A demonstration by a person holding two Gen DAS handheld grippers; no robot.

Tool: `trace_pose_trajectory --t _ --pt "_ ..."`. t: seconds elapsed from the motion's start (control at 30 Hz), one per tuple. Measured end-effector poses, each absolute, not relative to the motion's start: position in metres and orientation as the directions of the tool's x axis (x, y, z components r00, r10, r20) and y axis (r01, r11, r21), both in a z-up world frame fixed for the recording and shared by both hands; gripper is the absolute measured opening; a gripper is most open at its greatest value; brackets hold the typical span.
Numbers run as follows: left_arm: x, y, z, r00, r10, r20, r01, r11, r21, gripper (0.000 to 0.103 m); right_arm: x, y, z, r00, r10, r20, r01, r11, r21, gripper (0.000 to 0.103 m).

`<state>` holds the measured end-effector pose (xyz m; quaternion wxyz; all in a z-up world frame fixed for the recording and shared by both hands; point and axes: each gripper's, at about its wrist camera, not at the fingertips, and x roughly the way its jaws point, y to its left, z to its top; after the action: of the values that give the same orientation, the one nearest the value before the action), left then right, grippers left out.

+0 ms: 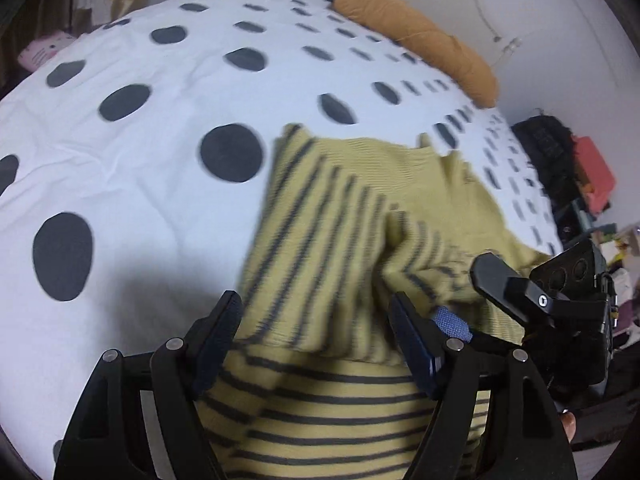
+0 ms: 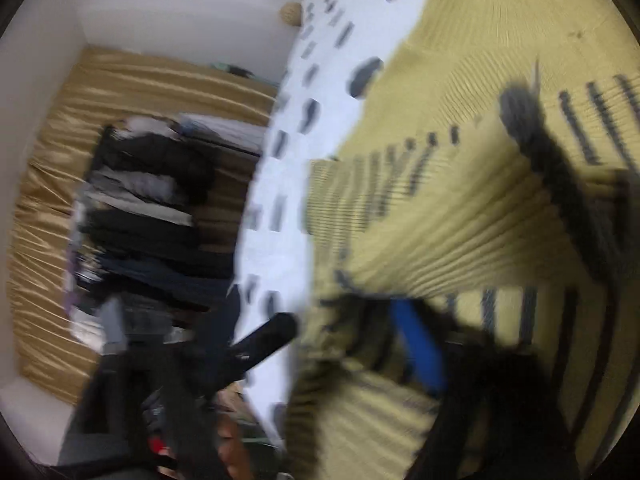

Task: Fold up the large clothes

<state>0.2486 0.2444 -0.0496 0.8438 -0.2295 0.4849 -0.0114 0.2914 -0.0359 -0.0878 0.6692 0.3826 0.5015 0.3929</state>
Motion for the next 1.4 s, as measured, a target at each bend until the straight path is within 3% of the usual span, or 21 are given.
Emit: trace_pose_trajectory --t 0.13,0.2,0.33,0.47,0.53,0.57,0.6,0.63,0.67,0.83,0.97,1.13,1.2,1.4 --pt "0.251 0.222 -0.034 0.552 -0.323 -0.769 -0.15 0.869 -0.472 0.079 0.273 -0.069 -0.066 0.223 0.926 -0.306 -0.146 0.342 0.928 0.083" --pt "0.265 0.199 -0.031 0.55 -0.308 -0.777 -0.124 0.889 -0.44 0.079 0.259 -0.093 -0.054 0.265 0.91 -0.318 -0.148 0.365 0.919 0.083" --pt "0.285 0.139 -0.033 0.544 -0.141 -0.827 -0.024 0.983 -0.183 0.079 0.233 -0.134 -0.04 0.348 0.866 -0.359 -0.167 0.435 0.885 0.083" --pt "0.296 0.07 -0.04 0.614 0.014 -0.789 0.125 0.985 0.115 0.079 0.215 -0.177 -0.034 0.43 0.79 -0.436 -0.145 0.537 0.831 0.083" --pt "0.302 0.047 -0.05 0.619 0.054 -0.783 0.179 0.962 0.207 0.079 0.209 -0.195 -0.039 0.454 0.77 -0.448 -0.114 0.549 0.828 0.083" --pt "0.307 0.04 -0.056 0.61 0.068 -0.79 0.195 0.953 0.233 0.07 0.209 -0.203 -0.041 0.456 0.768 -0.45 -0.1 0.547 0.831 0.083" --pt "0.311 0.038 -0.061 0.599 0.069 -0.798 0.204 0.95 0.235 0.059 0.208 -0.21 -0.045 0.459 0.768 -0.447 -0.085 0.538 0.838 0.083" --pt "0.317 0.037 -0.066 0.574 0.065 -0.816 0.209 0.952 0.223 0.033 0.208 -0.214 -0.048 0.465 0.765 -0.447 -0.074 0.536 0.841 0.083" --pt "0.323 0.04 -0.07 0.545 0.059 -0.837 0.202 0.959 0.2 0.015 0.207 -0.219 -0.051 0.47 0.76 -0.449 -0.062 0.536 0.842 0.083" --pt "0.326 0.068 -0.065 0.539 0.0 -0.842 0.116 0.991 0.073 0.011 0.206 -0.226 -0.055 0.487 0.757 -0.436 -0.049 0.522 0.851 0.083" --pt "0.318 0.124 -0.042 0.61 -0.036 -0.792 -0.064 0.993 -0.094 0.01 0.204 -0.229 -0.055 0.49 0.756 -0.434 -0.055 0.523 0.85 0.083" --pt "0.302 0.211 -0.033 0.628 0.07 -0.775 -0.318 0.932 -0.174 0.01 0.208 -0.216 -0.052 0.478 0.757 -0.445 -0.081 0.542 0.836 0.083" --pt "0.291 0.245 -0.042 0.601 0.056 -0.797 -0.385 0.895 -0.227 0.01 0.21 -0.211 -0.05 0.479 0.752 -0.453 -0.084 0.553 0.829 0.083" --pt "0.265 0.27 -0.093 0.533 -0.012 -0.846 -0.426 0.86 -0.281 0.012 0.204 -0.219 -0.06 0.503 0.638 -0.583 0.008 0.671 0.742 0.083"
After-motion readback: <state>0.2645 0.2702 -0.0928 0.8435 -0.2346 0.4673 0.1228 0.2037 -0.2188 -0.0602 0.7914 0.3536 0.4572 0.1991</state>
